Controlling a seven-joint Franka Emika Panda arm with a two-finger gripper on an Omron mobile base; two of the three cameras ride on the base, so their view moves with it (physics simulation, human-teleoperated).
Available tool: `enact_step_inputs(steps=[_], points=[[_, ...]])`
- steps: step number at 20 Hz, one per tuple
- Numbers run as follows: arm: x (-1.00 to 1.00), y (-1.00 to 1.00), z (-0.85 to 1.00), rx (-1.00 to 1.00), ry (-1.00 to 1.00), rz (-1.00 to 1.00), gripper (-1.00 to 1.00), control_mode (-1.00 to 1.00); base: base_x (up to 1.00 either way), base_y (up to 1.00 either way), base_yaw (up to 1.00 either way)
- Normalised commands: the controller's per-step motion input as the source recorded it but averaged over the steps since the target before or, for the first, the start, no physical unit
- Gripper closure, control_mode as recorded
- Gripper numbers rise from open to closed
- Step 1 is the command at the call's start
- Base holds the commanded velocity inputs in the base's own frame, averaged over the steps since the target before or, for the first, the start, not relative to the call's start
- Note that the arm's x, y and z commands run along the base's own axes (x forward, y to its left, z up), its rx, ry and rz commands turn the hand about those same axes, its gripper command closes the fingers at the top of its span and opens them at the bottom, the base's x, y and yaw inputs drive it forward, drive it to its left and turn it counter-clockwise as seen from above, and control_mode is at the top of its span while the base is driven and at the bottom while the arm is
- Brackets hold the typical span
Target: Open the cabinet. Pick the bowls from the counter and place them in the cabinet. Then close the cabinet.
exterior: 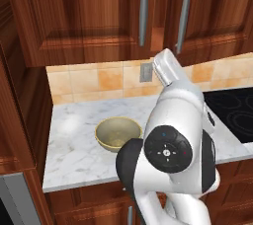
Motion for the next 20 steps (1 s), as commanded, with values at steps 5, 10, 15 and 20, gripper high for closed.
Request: enact_step_inputs(steps=[5, 10, 15, 20], points=[[0.12, -0.26, -0.20, 0.27, -0.12, 0.02, -1.00, -1.00, 0.00, 0.00, 0.00], [0.36, -0.05, -0.10, 0.18, -0.03, 0.10, -1.00, -1.00, 0.00, 0.00, 0.00], [0.61, 0.00, -0.08, 0.05, 0.00, 0.13, -1.00, -1.00, 0.00, 0.00, 0.00], [0.68, 0.00, -0.08, 0.05, 0.00, 0.16, -1.00, -1.00, 0.00, 0.00, 0.00]])
